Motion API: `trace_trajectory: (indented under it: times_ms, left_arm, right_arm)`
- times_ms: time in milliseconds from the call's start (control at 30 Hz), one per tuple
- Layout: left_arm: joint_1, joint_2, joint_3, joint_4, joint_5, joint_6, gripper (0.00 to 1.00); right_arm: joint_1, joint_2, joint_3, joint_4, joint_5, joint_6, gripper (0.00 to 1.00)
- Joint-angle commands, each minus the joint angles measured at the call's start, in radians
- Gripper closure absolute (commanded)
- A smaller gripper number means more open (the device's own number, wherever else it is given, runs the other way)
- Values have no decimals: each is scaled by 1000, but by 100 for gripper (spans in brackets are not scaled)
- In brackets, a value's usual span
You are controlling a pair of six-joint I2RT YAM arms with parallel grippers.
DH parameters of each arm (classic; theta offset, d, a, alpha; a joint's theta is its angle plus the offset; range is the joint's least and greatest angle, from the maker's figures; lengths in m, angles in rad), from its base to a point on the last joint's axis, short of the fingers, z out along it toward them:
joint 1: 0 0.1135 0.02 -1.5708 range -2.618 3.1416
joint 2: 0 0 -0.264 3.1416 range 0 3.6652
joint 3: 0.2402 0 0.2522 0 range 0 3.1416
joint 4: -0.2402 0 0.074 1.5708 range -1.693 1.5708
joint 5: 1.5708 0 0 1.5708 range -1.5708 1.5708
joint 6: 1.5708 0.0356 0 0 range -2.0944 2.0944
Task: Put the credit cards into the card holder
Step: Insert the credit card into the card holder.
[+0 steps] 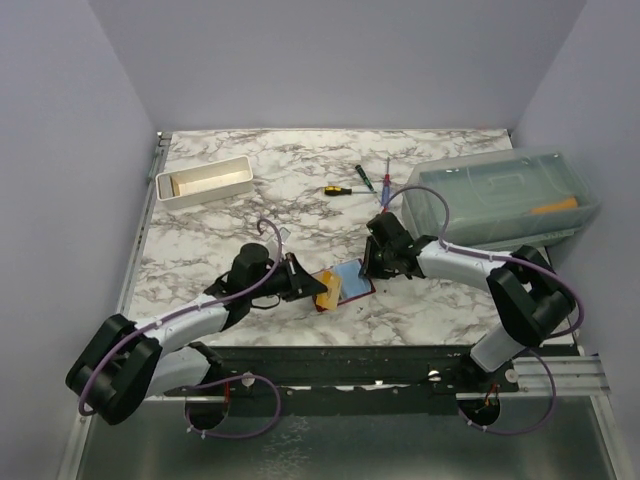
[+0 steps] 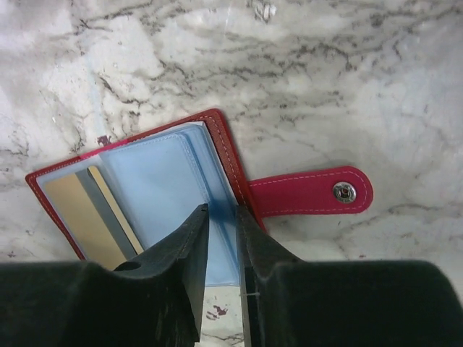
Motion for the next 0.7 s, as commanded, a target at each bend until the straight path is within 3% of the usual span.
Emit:
trace_trajectory:
  times_ms: [0, 400, 667]
  left_arm:
    - [-52, 81, -47, 203, -90, -76, 100]
    - [-55, 275, -88, 368, -102, -117, 100]
    - [-55, 337, -79, 393, -98, -121, 100]
  right_arm:
    - [49, -11, -129, -121, 29, 146, 75]
    - [53, -48, -153, -117, 23, 131, 75]
    - [52, -61, -157, -114, 28, 123, 75]
